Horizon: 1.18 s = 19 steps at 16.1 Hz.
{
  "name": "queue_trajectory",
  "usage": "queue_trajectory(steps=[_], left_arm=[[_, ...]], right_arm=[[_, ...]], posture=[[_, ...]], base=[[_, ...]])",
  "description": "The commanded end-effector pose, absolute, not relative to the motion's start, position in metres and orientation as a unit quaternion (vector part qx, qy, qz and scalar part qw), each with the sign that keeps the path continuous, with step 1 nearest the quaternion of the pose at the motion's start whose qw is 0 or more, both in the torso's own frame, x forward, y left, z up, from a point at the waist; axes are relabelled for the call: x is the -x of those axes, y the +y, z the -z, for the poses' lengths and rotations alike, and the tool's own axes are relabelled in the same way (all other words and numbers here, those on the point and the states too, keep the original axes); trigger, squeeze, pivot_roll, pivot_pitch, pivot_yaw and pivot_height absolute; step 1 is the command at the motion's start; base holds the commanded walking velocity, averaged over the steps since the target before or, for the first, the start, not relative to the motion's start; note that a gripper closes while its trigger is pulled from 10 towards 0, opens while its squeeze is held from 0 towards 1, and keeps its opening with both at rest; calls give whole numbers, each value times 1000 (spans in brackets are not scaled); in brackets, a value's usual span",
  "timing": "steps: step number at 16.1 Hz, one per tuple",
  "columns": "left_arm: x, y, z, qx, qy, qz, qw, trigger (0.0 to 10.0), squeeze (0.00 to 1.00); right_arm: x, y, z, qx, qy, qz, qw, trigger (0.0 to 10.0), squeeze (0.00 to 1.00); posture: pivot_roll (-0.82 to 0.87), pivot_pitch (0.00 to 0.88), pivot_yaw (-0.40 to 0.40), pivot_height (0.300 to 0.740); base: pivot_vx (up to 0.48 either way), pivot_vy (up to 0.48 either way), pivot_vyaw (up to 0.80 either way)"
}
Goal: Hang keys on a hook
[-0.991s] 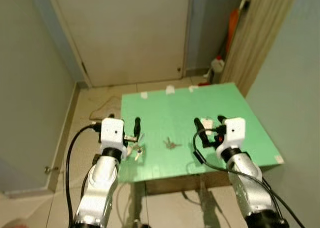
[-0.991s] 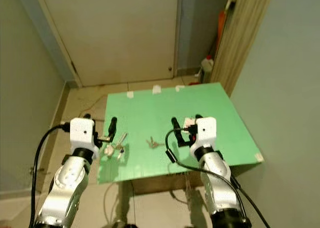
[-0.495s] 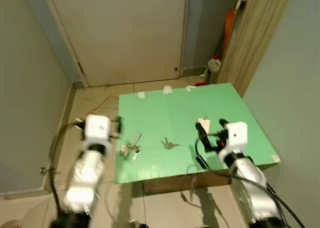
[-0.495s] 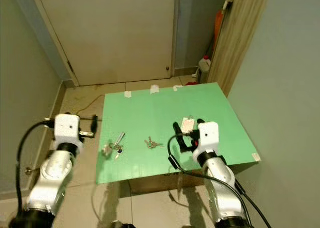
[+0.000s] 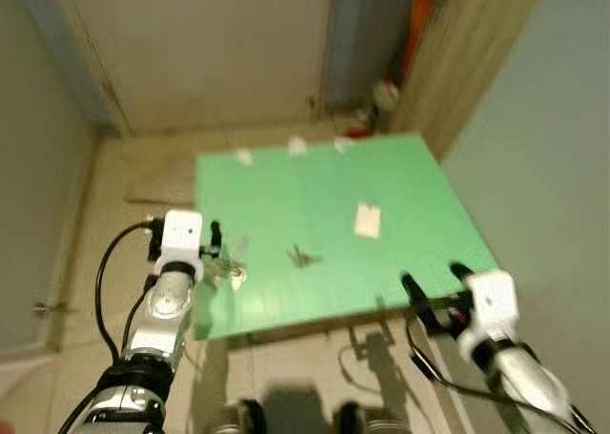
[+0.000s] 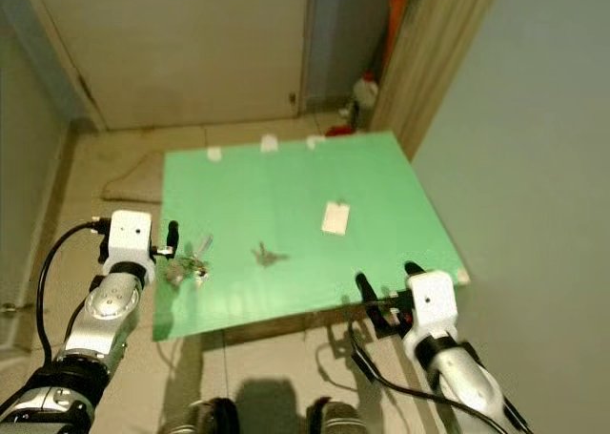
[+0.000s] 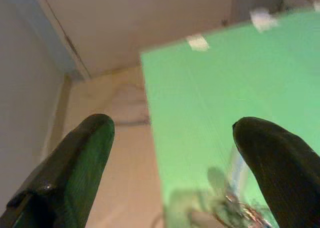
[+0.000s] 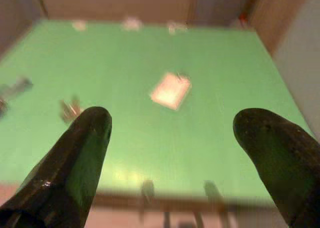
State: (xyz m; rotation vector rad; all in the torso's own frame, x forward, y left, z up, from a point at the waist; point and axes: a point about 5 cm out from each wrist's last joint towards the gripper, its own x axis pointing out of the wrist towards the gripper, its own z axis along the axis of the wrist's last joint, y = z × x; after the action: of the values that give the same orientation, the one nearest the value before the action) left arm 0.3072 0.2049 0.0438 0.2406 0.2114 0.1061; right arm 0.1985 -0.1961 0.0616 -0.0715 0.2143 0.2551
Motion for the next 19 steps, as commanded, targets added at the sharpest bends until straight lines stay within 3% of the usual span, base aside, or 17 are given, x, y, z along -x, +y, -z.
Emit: queue_trajectory(steps=[1, 5, 15, 16, 17, 19], left_arm=[[-301, 207, -32, -131, 130, -62, 981, 10000, 0], [-285, 214, -8, -144, 183, -107, 967, 10000, 0], [-282, 214, -5, -162, 178, -126, 963, 10000, 0], [-284, 214, -6, -153, 179, -124, 964, 3373, 0], [-286, 216, -7, -156, 178, -123, 964, 0, 0], [-290, 221, -11, -145, 182, -136, 963, 0, 0]], right_arm=[[-187, -206, -71, 42, 111, -120, 986, 10000, 0], [-156, -217, -83, 54, 146, -109, 982, 10000, 0], [-145, -219, -87, 53, 179, -109, 976, 10000, 0], [-146, -219, -87, 53, 180, -109, 976, 10000, 0], [-147, -219, -88, 54, 180, -109, 976, 10000, 0], [-149, -219, -89, 54, 179, -110, 976, 10000, 0]], posture=[[-402, 325, -49, 740], [-464, 385, -61, 740], [-469, 395, -80, 740], [-470, 395, -82, 740], [-470, 394, -83, 740], [-470, 391, -83, 740]], base=[[0, 0, 0], [0, 0, 0], [0, 0, 0], [0, 382, 0], [0, 0, 0], [0, 0, 0]])
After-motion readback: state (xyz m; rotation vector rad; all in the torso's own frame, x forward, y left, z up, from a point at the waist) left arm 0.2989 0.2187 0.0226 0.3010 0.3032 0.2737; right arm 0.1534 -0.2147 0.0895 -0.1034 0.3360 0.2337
